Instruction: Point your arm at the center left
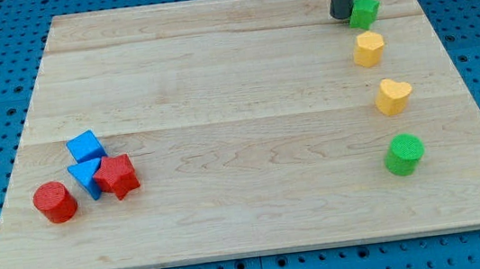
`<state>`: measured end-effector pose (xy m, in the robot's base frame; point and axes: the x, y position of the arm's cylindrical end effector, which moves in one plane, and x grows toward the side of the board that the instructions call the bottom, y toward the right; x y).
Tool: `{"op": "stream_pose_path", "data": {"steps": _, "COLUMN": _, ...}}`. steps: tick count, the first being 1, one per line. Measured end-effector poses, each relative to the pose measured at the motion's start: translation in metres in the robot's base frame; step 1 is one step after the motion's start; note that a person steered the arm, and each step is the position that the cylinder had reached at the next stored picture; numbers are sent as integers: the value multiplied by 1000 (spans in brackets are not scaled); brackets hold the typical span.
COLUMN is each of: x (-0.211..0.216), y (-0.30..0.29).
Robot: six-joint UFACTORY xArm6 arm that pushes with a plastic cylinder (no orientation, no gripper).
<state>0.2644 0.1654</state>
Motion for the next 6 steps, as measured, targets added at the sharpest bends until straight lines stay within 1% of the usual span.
{"op": "stream_pose_path", "data": {"steps": 1, "x": 6, "y": -95}}
{"op": "stream_pose_path", "data": {"steps": 2, "x": 38, "y": -206}}
{"op": "stream_pose_path", "data": {"steps": 3, "x": 94, "y": -292}}
{"op": "stream_pose_path", "data": {"steps": 4, "x": 139, "y": -400}}
{"op": "stream_pose_path", "data": {"steps": 5, "x": 186, "y": -414}}
{"op": "stream_pose_path", "data": {"steps": 6, "x": 205, "y": -318}}
